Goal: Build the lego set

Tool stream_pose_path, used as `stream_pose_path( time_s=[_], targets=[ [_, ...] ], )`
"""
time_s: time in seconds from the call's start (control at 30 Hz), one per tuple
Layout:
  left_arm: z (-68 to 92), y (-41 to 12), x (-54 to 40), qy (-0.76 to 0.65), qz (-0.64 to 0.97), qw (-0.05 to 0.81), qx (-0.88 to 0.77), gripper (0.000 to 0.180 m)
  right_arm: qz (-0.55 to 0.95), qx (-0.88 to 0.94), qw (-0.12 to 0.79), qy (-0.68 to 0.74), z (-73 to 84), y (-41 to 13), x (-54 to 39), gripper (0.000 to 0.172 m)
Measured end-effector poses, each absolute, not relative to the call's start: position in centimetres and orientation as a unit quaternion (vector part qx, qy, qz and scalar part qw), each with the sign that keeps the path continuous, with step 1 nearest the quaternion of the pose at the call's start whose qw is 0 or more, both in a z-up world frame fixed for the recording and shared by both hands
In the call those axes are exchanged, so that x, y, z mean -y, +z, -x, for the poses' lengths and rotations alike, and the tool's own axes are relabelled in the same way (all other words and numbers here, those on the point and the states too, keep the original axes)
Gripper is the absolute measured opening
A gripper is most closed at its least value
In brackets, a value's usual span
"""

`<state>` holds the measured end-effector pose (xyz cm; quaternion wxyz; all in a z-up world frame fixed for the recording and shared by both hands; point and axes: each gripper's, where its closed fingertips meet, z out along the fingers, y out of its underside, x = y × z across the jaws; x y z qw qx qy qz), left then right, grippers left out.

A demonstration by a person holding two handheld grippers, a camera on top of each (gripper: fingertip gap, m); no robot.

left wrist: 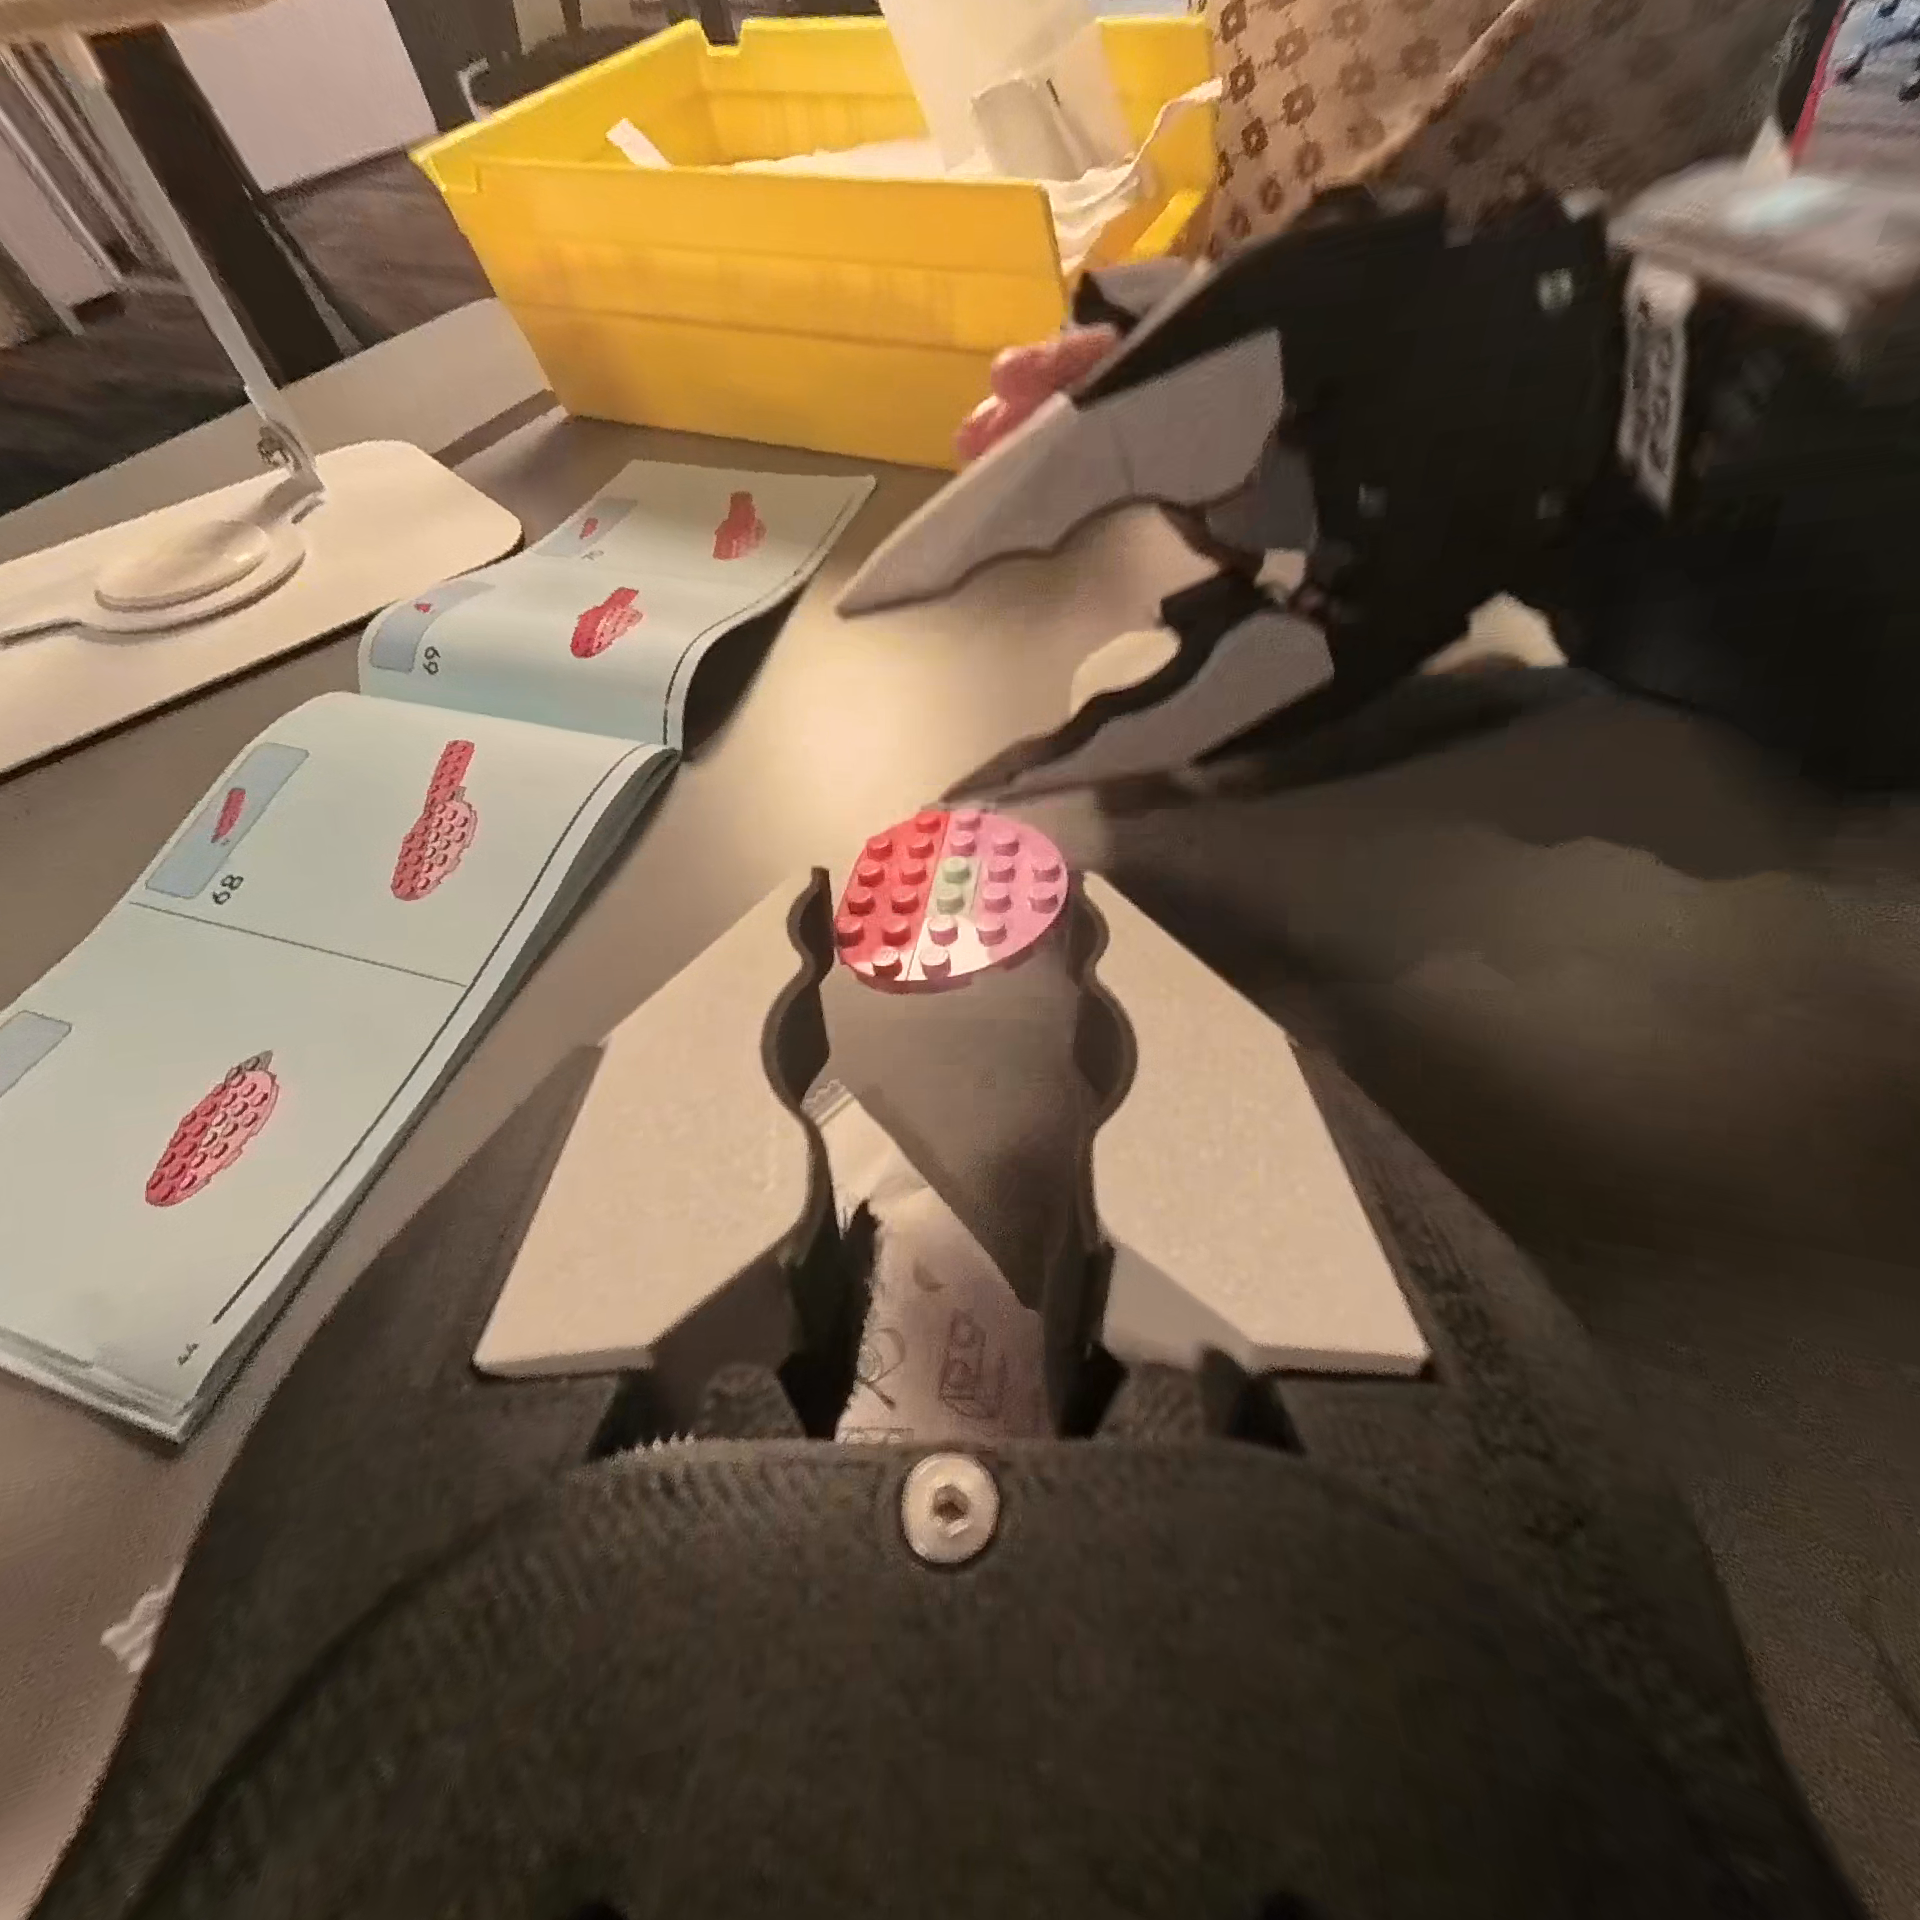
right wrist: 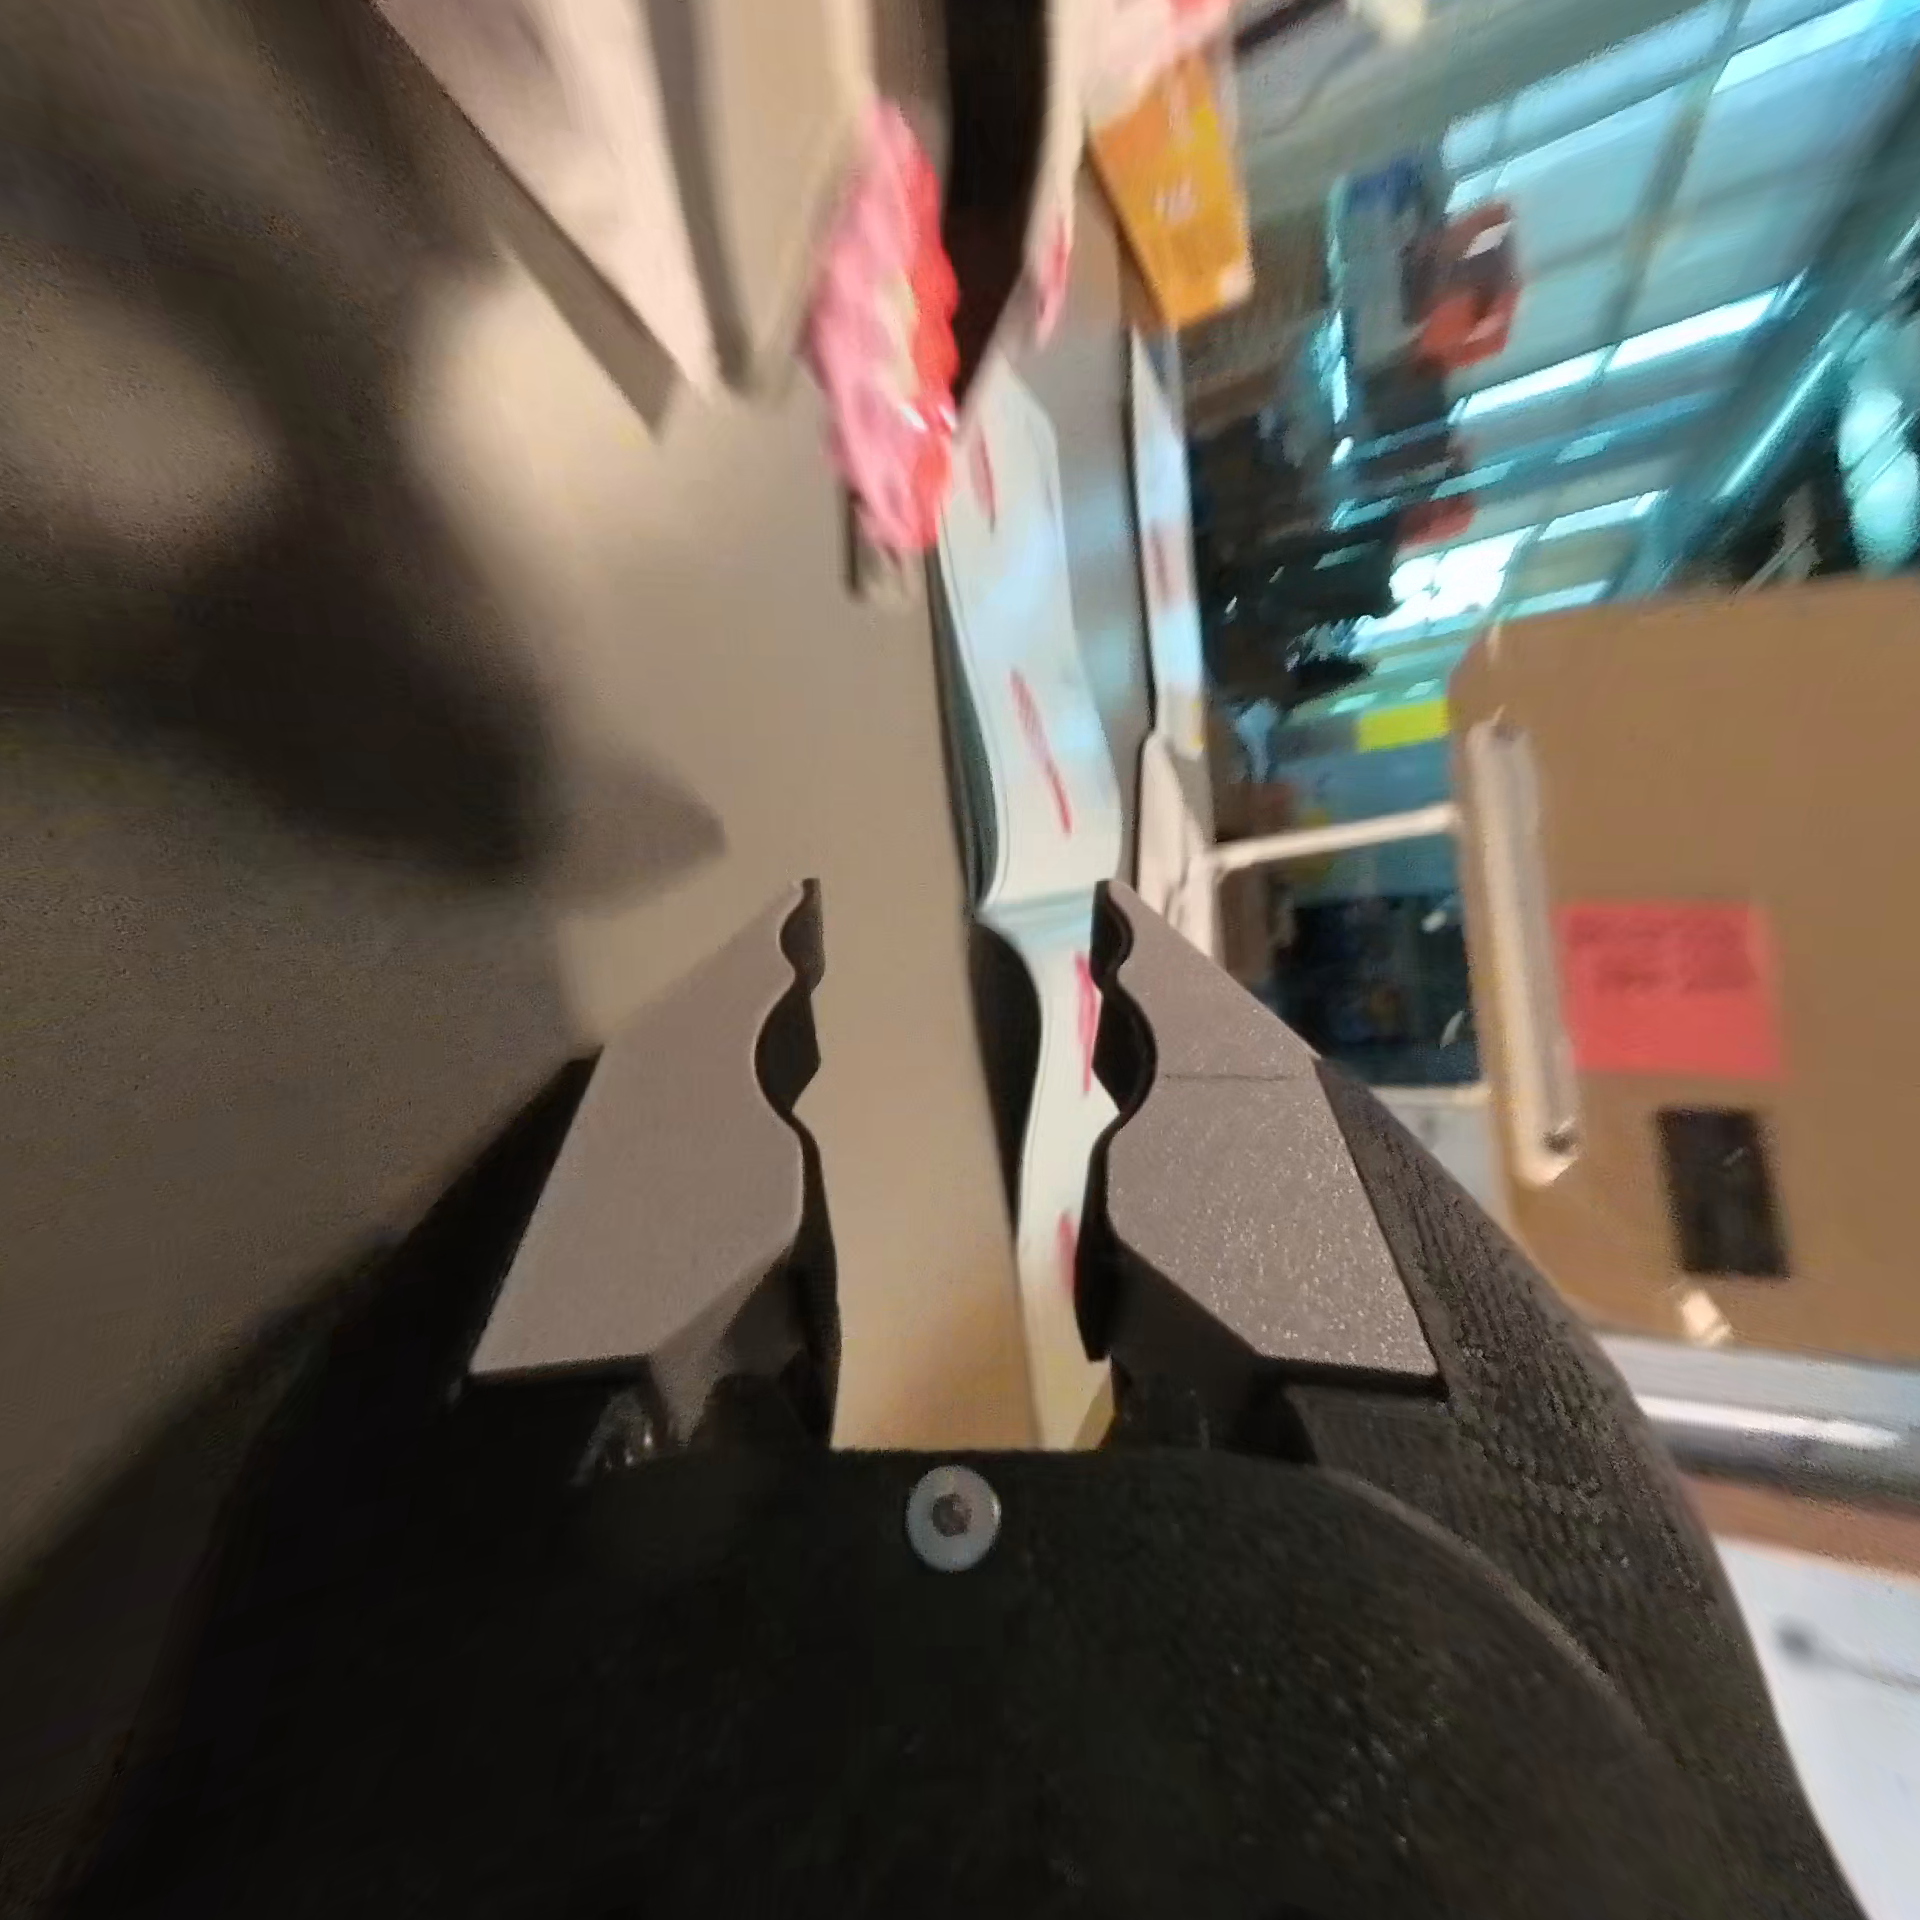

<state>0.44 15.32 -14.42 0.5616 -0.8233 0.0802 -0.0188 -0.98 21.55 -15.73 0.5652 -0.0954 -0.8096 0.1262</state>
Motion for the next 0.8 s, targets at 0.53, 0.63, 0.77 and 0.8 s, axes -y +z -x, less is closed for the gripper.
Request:
stream_pose_path(
  time_s=[0.53, 0.63, 0.77, 0.8],
  targets=[
    [-3.7, -19.1, -15.3, 0.014, 0.889, 0.428, -0.162, 0.058, 0.244, 0.669, 0.660, 0.239, 2.0, -11.6, -26.1, 0.026],
    [-4.0, -17.9, -15.6, 0.023, 0.876, 0.452, -0.166, 0.072, 0.264, 0.648, 0.670, 0.248, 1.9, -11.2, -27.2, 0.024],
    [-3.8, -13.1, -14.2, 0.074, 0.836, 0.521, -0.155, 0.071, 0.279, 0.623, 0.682, 0.262, 1.3, -10.5, -28.0, 0.019],
    [-3.8, -11.8, -13.2, 0.082, 0.827, 0.539, -0.140, 0.069, 0.281, 0.619, 0.685, 0.263, 1.2, -10.3, -28.1, 0.018]
  ],
)
